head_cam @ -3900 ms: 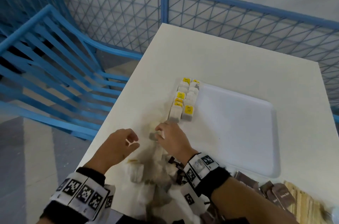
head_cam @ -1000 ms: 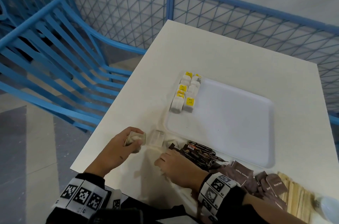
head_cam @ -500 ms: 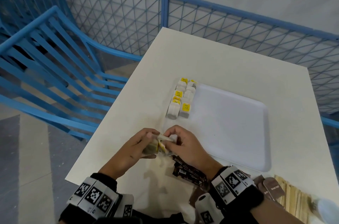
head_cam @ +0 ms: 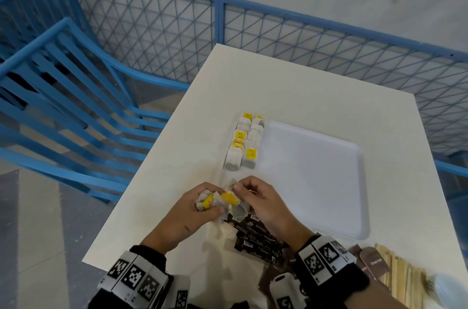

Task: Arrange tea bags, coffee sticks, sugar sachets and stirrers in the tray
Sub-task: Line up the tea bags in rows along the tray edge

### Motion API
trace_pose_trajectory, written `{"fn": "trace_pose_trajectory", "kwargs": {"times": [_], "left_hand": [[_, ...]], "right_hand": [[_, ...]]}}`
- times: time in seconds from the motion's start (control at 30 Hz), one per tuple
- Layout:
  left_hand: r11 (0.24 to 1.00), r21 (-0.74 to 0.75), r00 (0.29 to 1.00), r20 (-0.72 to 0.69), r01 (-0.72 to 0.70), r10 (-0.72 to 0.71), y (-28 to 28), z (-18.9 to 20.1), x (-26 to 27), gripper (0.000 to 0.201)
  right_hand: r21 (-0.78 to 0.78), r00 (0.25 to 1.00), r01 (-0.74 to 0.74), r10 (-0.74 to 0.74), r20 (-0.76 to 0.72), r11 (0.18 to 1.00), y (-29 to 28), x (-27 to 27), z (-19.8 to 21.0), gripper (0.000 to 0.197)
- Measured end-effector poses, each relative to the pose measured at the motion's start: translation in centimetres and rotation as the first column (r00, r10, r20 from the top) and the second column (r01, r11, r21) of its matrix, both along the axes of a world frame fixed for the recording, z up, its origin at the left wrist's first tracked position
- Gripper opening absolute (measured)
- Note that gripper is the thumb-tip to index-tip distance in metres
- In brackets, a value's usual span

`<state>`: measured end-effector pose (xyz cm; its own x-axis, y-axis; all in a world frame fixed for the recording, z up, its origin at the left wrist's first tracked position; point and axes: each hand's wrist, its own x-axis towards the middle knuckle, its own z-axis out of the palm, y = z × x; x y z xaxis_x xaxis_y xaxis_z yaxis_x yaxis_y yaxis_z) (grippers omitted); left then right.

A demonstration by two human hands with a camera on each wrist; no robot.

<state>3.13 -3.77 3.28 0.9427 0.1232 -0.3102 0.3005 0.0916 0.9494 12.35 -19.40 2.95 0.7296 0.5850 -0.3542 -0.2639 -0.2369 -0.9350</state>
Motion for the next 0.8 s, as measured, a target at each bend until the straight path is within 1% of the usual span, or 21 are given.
{"fn": "trace_pose_trajectory", "kwargs": {"times": [0.07,0.13,0.23,0.3,0.37,0.43,0.53,0.6,0.67,0.73,0.8], "left_hand": [[1.0,-0.008,1.0,0.002,-0.012,0.012,0.0,0.0,0.0,0.028],[0.999,-0.016,0.999,0.004,-0.031,0.031,0.0,-0.1,0.1,0.029],[0.997,-0.001,0.997,0.012,-0.074,0.074,-0.3,-0.2,0.5,0.026],[0.992,-0.021,0.992,0.015,-0.123,0.123,-0.6,0.0,0.8,0.026],[0.987,-0.051,0.988,0.007,-0.153,0.154,-0.7,0.1,1.0,0.034],[0.983,-0.065,0.985,-0.015,-0.174,0.174,-0.8,0.2,1.2,0.044],[0.982,-0.036,0.983,-0.026,-0.183,0.182,-0.5,-0.1,1.4,0.05],[0.983,-0.03,0.983,-0.021,-0.181,0.181,-0.4,-0.2,1.3,0.044],[0.984,-0.035,0.984,-0.012,-0.176,0.175,-0.3,-0.2,1.2,0.035],[0.986,-0.023,0.987,-0.001,-0.164,0.164,-0.1,-0.1,1.0,0.029],[0.989,-0.039,0.99,0.0,-0.144,0.144,-0.1,0.0,0.9,0.028]], "right_hand": [[0.048,0.989,0.059,-0.052,-0.14,0.997,0.0,0.2,0.1,0.015],[0.096,0.968,0.114,-0.089,-0.234,0.989,0.0,0.4,0.2,0.014],[0.146,0.945,0.156,-0.104,-0.31,0.977,0.3,0.6,0.5,0.013],[0.166,0.931,0.177,-0.11,-0.348,0.97,0.4,0.6,0.7,0.012],[0.171,0.938,0.161,-0.096,-0.334,0.972,0.7,0.3,1.0,0.011],[0.141,0.963,0.113,-0.074,-0.258,0.984,0.9,0.1,0.9,0.01],[0.094,0.986,0.075,-0.059,-0.158,0.993,1.0,-0.2,0.9,0.009],[0.09,0.99,0.078,-0.066,-0.127,0.993,1.0,-0.2,0.9,0.008],[0.114,0.987,0.107,-0.091,-0.132,0.988,0.8,0.1,1.1,0.008],[0.147,0.979,0.148,-0.123,-0.164,0.978,0.5,0.4,1.1,0.009],[0.181,0.963,0.185,-0.141,-0.23,0.966,0.3,0.5,1.0,0.008]]}}
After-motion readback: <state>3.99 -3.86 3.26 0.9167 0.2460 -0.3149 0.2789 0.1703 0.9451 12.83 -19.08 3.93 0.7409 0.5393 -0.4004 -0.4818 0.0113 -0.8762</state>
